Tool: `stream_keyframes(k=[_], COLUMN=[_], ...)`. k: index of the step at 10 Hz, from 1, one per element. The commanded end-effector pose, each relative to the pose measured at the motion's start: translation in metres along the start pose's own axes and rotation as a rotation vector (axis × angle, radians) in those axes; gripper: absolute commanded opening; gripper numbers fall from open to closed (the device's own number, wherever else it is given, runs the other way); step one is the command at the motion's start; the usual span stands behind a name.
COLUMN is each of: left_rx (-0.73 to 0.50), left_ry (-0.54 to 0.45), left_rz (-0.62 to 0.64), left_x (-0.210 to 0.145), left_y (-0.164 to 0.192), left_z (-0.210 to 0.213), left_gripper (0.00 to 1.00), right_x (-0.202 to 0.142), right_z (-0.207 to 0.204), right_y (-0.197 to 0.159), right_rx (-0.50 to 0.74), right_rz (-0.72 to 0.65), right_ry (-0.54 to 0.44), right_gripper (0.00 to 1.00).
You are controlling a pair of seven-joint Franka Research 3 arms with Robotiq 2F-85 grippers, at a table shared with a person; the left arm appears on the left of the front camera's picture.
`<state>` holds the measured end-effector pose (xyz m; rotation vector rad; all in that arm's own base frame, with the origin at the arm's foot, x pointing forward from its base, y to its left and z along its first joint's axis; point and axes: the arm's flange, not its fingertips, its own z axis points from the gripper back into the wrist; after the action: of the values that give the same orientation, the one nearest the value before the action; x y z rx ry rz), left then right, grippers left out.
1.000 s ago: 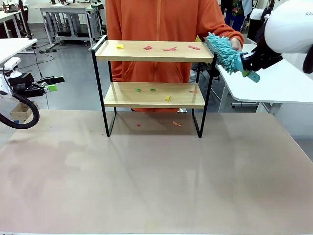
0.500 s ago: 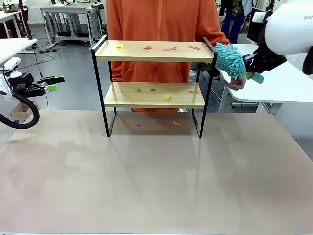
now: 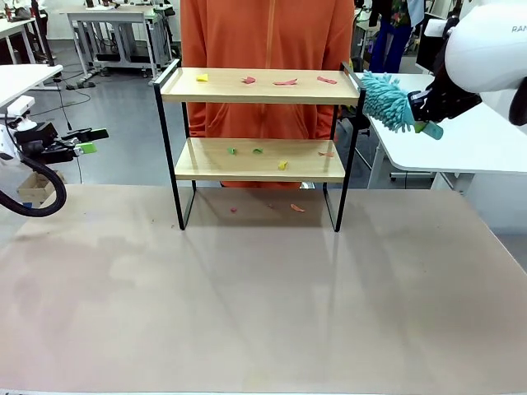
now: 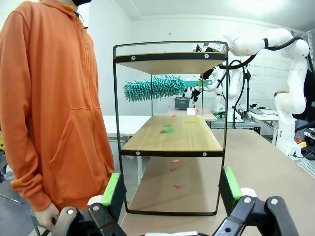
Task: Clean the shelf.
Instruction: Clean the specific section of the Shelf indicated by the human with the Duster.
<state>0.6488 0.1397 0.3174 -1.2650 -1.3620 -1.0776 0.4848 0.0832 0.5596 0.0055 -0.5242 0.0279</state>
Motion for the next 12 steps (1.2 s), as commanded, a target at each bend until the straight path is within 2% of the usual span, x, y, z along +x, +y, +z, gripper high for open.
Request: stream_keyframes(k=[1,2,3,4,8,12], left_rx=[-0.008,-0.008,-0.008,-0.008,-0.008,-0.008], left_ry=[0.006,0.006,0.006,0.006,0.006,0.006], left_rz=[-0.011,-0.011,-0.011,-0.011,-0.011,-0.011], left_x=[0.003,0.003,0.003,0.003,0.003,0.003], left_y=[-0.001,-0.001,-0.001,-0.001,-0.001,-0.001], left_z=[-0.001,-0.001,-0.001,-0.001,-0.001,-0.001], left_gripper=[1.0,1.0,1.0,1.0,1.0,1.0], right_x=[0.0,0.0,0.0,-0.003,-0.024,-0.067], right_z=[0.002,0.002,0.0,0.009,0.039,0.075], right_y=[-0.001,-0.001,0.0,-0.018,-0.096,-0.14], right_rx=[0.013,0.013,0.0,-0.02,-0.011,0.039], right_rz=[0.002,0.002,0.0,0.06,0.289,0.604], right_ry=[-0.025,-0.025,0.0,-0.031,0.027,0.153], right_gripper=[0.0,0.0,0.13,0.13,0.13,0.13])
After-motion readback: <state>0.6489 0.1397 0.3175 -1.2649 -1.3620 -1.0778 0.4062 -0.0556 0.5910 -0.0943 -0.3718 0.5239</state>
